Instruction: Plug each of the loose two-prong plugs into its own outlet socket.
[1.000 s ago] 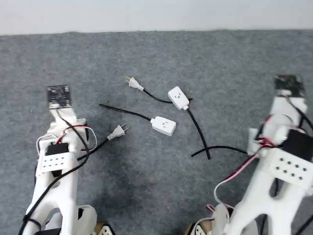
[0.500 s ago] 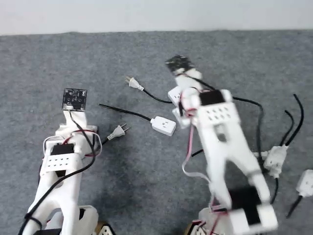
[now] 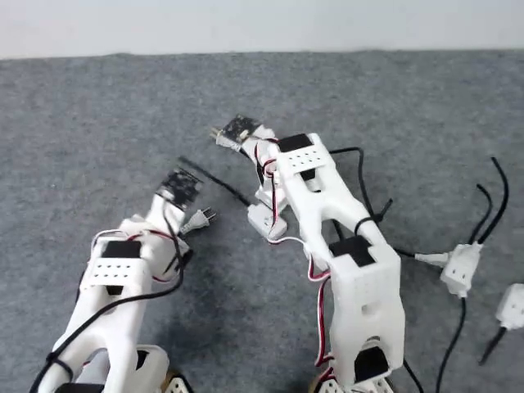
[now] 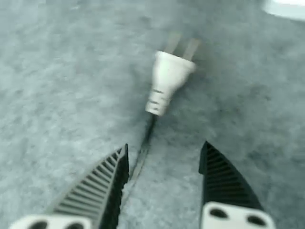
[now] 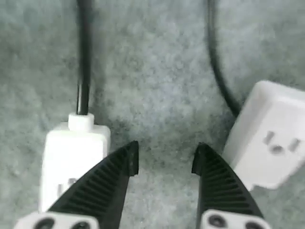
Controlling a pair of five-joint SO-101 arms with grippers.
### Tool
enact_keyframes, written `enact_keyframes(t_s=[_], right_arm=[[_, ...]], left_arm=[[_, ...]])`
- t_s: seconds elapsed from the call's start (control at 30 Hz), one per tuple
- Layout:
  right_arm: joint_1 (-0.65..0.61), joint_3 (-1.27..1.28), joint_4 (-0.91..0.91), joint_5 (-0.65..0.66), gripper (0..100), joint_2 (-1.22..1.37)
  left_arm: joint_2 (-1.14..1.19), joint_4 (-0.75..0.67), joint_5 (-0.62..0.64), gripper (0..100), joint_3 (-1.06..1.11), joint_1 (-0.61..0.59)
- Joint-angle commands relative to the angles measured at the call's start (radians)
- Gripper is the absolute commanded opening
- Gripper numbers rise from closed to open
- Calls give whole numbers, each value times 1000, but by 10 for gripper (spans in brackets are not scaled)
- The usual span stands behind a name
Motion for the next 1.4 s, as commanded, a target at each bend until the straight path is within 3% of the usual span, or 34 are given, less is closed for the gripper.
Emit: enact_keyframes(t_s=[0.0,0.47,0.7,1.03,1.37], right_arm=[[33,-94,36,57,177,15],[-22,-101,272,-28,180,-199],[-110,37,220,-25,180,-203],[-120,192,73,-17,180,-193],[-254,256,77,-23,180,-193]], left_arm=[[-29,11,-51,230,-4,37],[-29,9,-51,230,-4,37],[-29,9,-52,231,-4,37],[-29,9,-52,231,-1,37],[-29,12,-54,229,-1,37]])
